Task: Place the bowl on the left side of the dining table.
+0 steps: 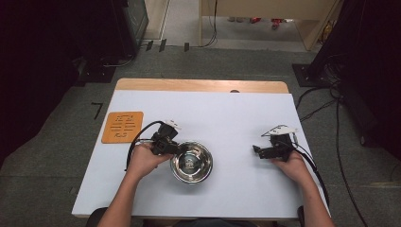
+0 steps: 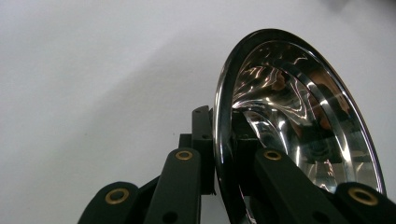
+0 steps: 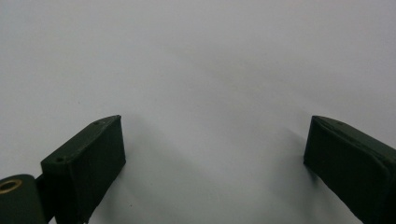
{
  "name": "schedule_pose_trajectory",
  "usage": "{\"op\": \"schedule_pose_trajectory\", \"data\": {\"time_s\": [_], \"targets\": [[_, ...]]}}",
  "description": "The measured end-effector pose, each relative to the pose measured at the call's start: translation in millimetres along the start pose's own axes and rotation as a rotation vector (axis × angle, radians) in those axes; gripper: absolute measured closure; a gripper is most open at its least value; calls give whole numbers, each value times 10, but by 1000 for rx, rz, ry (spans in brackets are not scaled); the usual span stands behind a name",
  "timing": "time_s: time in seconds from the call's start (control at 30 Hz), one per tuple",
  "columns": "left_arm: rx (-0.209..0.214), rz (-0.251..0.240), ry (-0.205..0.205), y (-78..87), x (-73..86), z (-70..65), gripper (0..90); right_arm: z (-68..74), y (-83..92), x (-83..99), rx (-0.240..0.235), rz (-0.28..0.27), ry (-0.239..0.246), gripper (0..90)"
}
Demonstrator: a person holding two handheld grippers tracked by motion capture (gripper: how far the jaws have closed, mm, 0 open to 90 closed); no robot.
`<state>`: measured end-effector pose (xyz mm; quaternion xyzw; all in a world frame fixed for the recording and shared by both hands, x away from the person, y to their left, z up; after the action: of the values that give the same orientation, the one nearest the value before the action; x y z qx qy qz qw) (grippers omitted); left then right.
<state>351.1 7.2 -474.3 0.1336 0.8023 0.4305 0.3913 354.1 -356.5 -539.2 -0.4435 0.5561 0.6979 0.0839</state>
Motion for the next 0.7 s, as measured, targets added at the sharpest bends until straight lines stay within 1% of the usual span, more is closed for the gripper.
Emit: {"op": "schedule_pose_trajectory", "data": {"time_s": [0.13, 0.27, 0.57, 0.7], "targets": [[-12, -9, 13, 28, -1, 38, 856, -1, 0, 0, 1, 0, 0, 48], [-17, -19, 30, 44, -3, 73, 857, -1, 0, 0, 1, 0, 0, 48], [-26, -30, 55, 73, -3, 143, 857, -1, 0, 0, 1, 0, 0, 48], [-37, -38, 74, 95, 0, 181, 856, -1, 0, 0, 1, 0, 0, 48]]}}
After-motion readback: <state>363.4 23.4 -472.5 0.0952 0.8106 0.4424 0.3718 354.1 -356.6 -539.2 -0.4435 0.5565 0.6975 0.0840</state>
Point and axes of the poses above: each handheld gripper's, and its own axes: y roughly backward along the jaws, x roughly out of its underside, z roughly to its left, the point moved 5 cm from there along -y, roughly forward along the jaws, and after that the axes turned 3 degrees about y, right-handed, at the moved point
